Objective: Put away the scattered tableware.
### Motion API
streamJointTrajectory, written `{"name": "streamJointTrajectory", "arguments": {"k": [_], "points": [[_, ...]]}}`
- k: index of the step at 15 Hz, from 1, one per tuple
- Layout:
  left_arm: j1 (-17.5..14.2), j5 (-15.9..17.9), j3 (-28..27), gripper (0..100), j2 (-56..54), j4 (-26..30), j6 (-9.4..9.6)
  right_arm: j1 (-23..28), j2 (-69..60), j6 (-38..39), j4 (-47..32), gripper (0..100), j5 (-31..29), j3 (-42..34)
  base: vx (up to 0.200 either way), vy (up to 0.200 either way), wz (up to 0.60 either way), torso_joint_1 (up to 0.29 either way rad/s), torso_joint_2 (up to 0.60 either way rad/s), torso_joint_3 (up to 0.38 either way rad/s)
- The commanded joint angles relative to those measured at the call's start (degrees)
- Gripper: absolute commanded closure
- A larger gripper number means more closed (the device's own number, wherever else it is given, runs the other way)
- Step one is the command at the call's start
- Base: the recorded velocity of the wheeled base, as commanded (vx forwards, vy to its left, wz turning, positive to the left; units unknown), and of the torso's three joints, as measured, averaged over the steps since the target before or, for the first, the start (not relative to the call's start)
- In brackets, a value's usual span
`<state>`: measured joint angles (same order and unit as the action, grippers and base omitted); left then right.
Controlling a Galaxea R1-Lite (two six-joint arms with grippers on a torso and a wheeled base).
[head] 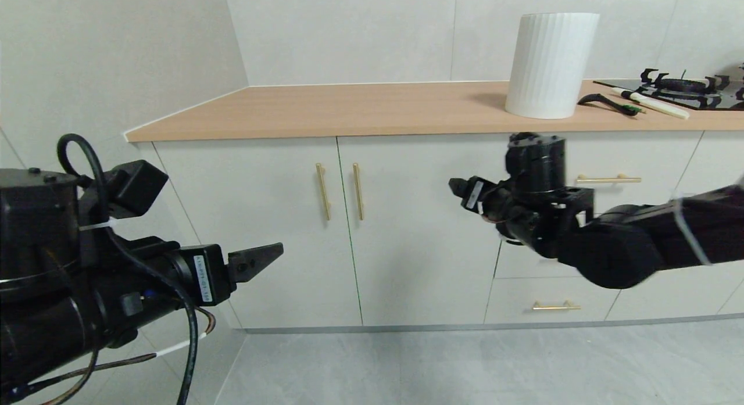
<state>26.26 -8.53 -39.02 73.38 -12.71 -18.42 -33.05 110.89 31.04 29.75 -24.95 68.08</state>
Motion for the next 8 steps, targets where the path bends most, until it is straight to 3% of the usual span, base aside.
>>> {"name": "streamJointTrajectory", "arguments": {"k": [1,2,4,6,8], "points": [[-0.8,0.0,2.1,0,-6.9,0.0,2.86,0.7,-25.5,-4.7,0.0,0,-0.2,-17.5,0.000,0.000,0.00,0.000,0.00,0.000],[-1.6,0.0,4.0,0,-10.1,0.0,5.32,0.7,-33.9,-8.4,0.0,0,-0.3,-25.5,0.000,0.000,0.00,0.000,0.00,0.000],[-2.4,-0.1,8.0,0,-16.4,0.0,8.49,1.1,-47.3,-15.3,-0.1,0,-0.4,-35.7,0.000,0.000,0.00,0.000,0.00,0.000],[-3.6,-0.2,11.5,0,-25.3,0.7,9.54,3.6,-60.8,-20.0,-1.1,0,-0.4,-42.8,0.000,0.000,0.00,0.000,0.00,0.000],[-5.6,-0.2,13.9,0,-35.2,3.7,9.89,11.1,-76.0,-26.3,-5.0,0,0.5,-48.0,0.000,0.000,0.00,0.000,0.00,0.000]]}}
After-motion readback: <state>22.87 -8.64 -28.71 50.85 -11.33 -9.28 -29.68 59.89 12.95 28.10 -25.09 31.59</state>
